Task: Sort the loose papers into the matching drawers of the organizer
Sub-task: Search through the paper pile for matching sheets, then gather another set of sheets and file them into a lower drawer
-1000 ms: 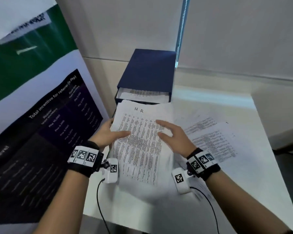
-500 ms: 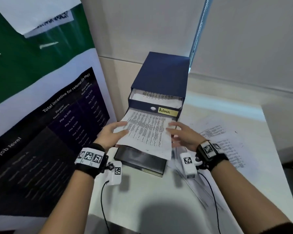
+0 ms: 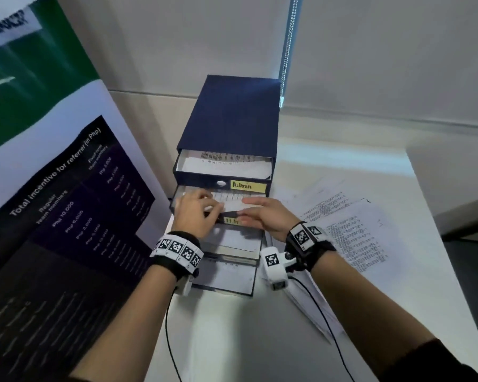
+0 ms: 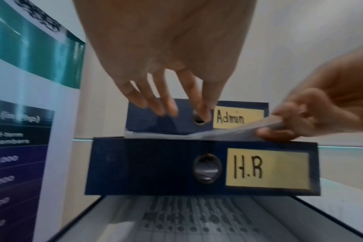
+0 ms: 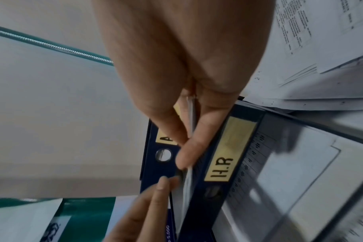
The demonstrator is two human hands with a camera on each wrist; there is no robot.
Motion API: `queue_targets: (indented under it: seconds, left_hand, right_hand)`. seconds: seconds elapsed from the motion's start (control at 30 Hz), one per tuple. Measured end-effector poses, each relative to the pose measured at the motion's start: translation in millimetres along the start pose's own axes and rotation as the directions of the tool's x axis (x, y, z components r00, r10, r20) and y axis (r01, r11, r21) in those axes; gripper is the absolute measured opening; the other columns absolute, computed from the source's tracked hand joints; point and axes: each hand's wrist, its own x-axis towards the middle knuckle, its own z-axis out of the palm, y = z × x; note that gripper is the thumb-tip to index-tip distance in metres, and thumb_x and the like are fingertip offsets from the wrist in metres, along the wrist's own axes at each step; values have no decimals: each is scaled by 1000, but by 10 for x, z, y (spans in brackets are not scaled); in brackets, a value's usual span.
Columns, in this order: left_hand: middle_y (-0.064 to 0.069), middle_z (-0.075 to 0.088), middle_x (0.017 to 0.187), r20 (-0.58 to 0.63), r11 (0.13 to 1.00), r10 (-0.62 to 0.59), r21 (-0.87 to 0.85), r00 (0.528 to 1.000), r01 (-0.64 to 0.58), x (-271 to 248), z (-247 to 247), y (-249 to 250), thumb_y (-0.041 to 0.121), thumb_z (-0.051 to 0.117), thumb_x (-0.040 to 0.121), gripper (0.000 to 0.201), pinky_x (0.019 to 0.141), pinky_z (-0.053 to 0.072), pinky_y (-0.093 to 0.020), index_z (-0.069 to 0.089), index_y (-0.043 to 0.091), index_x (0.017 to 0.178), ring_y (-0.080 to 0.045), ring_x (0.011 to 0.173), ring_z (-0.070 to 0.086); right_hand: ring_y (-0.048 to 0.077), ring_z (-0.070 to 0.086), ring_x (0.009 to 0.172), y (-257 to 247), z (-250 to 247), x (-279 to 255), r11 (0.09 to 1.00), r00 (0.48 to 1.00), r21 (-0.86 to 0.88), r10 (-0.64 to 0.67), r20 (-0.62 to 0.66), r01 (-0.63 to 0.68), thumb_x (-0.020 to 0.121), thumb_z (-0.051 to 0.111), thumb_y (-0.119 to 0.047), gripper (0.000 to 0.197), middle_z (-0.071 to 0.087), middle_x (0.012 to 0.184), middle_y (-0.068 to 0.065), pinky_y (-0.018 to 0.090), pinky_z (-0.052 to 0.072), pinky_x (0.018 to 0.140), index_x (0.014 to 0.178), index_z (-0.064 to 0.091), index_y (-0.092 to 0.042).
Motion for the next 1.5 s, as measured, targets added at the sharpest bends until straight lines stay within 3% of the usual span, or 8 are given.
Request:
queue_targets:
  seconds: [0.1,0.23,0.47,0.67,0.97,1.2,1.3,1.5]
  left_hand:
    - [7,70,101,273,993,-1,115,962,-31,8,186,152,53,34,101,49,104,24,-41,76,27,98,-16,93,59]
    - [5,71,100,168,995,95,-11,981,-94,117,305,424,43,49,99,32,101,37,-40,74,23,98,-14,91,61]
    - [10,73,86,367,824,304,-565,879,-48,283,925,1631,29,66,92,14,75,53,-21,76,21,97,-5,79,65]
    - [-10,55,134,651,961,33,-229,758,155,409,2161,1818,27,68,90,57,106,42,-34,47,13,141,-26,125,52]
    - [-7,71,109,730,942,-2,-228,683,246,215,2512,1987,24,76,85,35,91,55,-36,66,6,114,-25,98,68]
    - [-2,57,132,963,991,-121,129,242,-21,81,2561,1818,60,83,60,103,93,53,-47,36,17,141,-29,113,59]
    - [-3,57,134,938,995,-97,84,332,52,-22,2627,1832,65,76,65,95,98,51,-47,43,11,137,-27,116,58]
    - [-5,60,120,477,978,-105,-110,873,178,238,2566,1874,47,73,83,47,101,49,-43,70,11,112,-25,111,58]
  right_hand:
    - [22,74,74,9,-260,-7,1000,996,-3,-17,85,17,96,58,-3,33,74,101,18,23,59,58,127,55,-12]
    - [15,66,58,273,-1206,-72,995,971,-95,-16,-237,-7,95,56,-3,22,74,91,14,23,54,52,116,63,-3]
    - [46,45,123,991,-2919,-385,510,475,-377,71,-877,-773,79,74,-52,81,35,139,27,50,43,100,137,39,-7]
    - [42,54,115,1150,-3196,-489,593,632,-537,-59,-772,-600,71,86,-39,90,37,135,21,43,48,97,141,37,-12]
    - [38,35,137,1314,-3261,-474,439,679,-762,-368,-635,-476,69,87,-35,114,23,156,18,48,37,109,154,12,-19]
    - [37,51,117,1351,-3342,-600,567,648,-639,-226,-728,-520,67,85,-48,114,44,133,18,45,44,99,152,19,-11]
    - [36,53,117,1399,-3278,-627,686,660,-535,-106,-744,-492,68,84,-52,105,40,136,19,43,46,99,147,28,-11]
    - [26,64,98,1386,-3368,-544,817,651,-409,-56,-757,-406,70,87,-19,96,68,104,12,32,50,85,148,31,-12]
